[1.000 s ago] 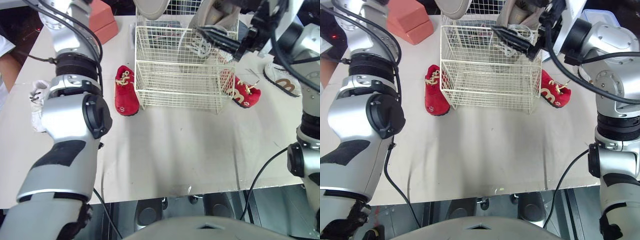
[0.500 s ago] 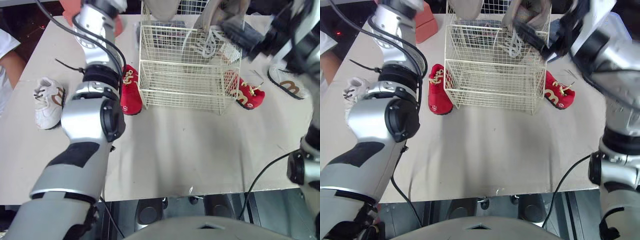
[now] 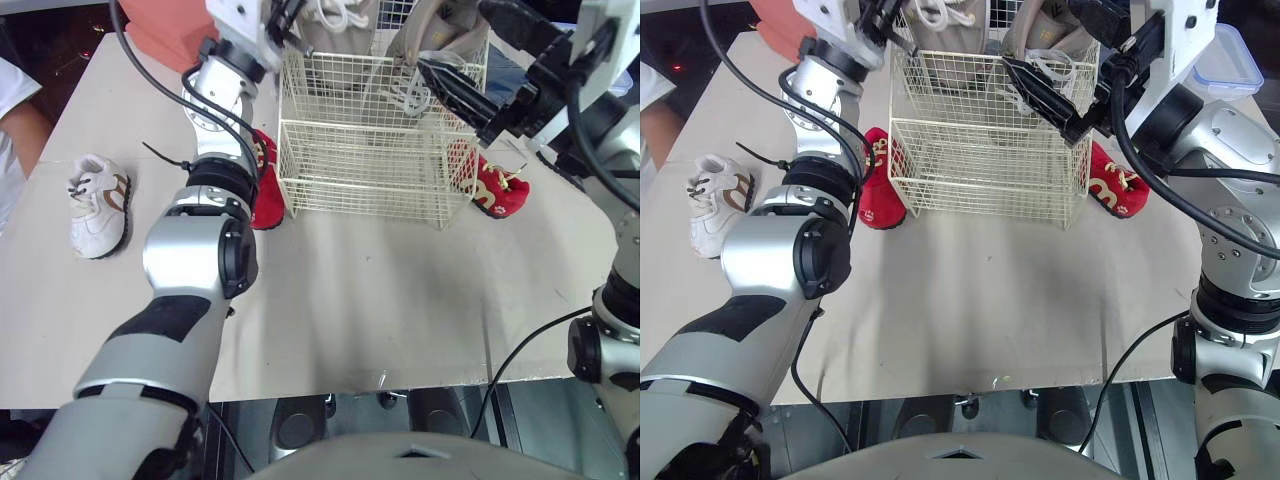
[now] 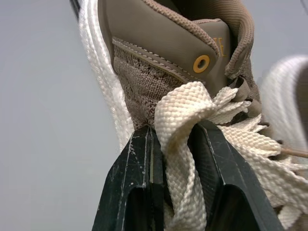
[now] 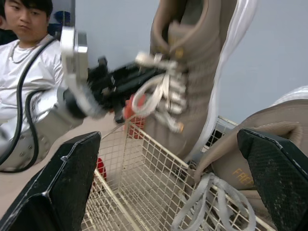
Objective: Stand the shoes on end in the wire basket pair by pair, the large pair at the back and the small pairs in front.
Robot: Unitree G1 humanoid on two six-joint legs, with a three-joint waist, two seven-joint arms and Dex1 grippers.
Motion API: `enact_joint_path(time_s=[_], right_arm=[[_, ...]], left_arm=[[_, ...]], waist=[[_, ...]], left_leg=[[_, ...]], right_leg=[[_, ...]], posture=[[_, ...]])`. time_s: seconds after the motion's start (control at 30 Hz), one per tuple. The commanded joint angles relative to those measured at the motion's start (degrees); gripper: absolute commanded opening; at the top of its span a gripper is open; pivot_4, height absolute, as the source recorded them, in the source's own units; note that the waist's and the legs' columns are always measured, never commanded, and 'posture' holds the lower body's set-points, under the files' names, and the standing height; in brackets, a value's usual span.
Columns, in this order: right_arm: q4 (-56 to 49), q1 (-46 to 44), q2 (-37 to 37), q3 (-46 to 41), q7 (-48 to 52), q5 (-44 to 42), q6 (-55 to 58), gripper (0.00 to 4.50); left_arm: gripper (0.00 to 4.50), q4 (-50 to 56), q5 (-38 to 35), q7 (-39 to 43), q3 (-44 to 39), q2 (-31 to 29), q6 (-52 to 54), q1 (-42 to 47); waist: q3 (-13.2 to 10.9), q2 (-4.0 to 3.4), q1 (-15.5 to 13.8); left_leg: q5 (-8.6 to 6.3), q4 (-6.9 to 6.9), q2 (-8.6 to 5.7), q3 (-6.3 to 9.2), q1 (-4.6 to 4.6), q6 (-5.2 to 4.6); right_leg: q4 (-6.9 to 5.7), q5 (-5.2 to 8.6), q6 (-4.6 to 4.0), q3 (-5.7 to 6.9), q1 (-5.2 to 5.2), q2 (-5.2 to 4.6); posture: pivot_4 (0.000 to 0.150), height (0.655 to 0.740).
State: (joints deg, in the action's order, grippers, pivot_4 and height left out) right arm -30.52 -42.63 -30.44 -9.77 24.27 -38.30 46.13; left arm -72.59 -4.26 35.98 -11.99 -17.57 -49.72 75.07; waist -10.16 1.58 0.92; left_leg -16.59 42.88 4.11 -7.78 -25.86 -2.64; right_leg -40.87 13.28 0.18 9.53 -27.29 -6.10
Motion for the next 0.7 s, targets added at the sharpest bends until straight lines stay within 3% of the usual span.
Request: enact_joint_path(time_s=[0.03, 0.27, 0.53, 0.57, 0.7], right_arm=[[-1.4, -0.4, -0.6, -2.1, -1.3, -0.4, -1.2, 4.50], [-0.9, -0.4, -0.5, -1.3, -1.9, -0.1, -1.8, 4.50], [-0.6, -0.7, -0.6, -1.0, -1.6, 0.0, -2.0, 4.50], [-0.6, -0.6, -0.6, -1.0, -1.6, 0.0, -2.0, 4.50], [-0.8, -0.3, -0.6, -0.9, -1.6, 0.0, -2.2, 4.50]], left_arm=[[0.59, 2.8, -3.3, 3.2, -1.4, 0.3, 2.2, -0.3], [0.59, 5.1, -7.8, 12.3, -2.2, 1.2, 11.2, -3.4], [4.22, 9.9, -10.7, 15.3, -2.5, 0.5, 15.1, -4.8], [4.45, 11.1, -11.2, 15.7, -2.6, 0.5, 15.4, -4.9], [4.45, 16.4, -12.2, 15.9, -2.4, 0.2, 16.5, -5.8]], waist=[[0.0, 0.00, 0.0], [0.0, -0.01, -0.1], [0.0, -0.03, -0.2], [0.0, -0.03, -0.2], [0.0, -0.04, -0.1]], left_leg=[[0.00, 0.00, 0.00, 0.00, 0.00, 0.00], [0.00, 0.00, 0.00, 0.00, 0.02, 0.00], [0.00, 0.10, 0.00, 0.07, 0.12, 0.00], [0.00, 0.11, 0.00, 0.08, 0.12, 0.00], [0.00, 0.12, 0.01, 0.13, 0.09, 0.00]], right_leg=[[0.00, 0.00, 0.00, 0.00, 0.00, 0.00], [0.00, 0.00, 0.00, 0.00, 0.01, 0.00], [-0.03, 0.00, 0.00, 0.03, 0.15, 0.00], [-0.03, 0.00, 0.00, 0.03, 0.16, 0.00], [-0.03, 0.00, 0.00, 0.04, 0.15, 0.00]], posture=[[0.150, 0.6860], [0.150, 0.6860], [0.150, 0.6860], [0.150, 0.6860], [0.150, 0.6860]])
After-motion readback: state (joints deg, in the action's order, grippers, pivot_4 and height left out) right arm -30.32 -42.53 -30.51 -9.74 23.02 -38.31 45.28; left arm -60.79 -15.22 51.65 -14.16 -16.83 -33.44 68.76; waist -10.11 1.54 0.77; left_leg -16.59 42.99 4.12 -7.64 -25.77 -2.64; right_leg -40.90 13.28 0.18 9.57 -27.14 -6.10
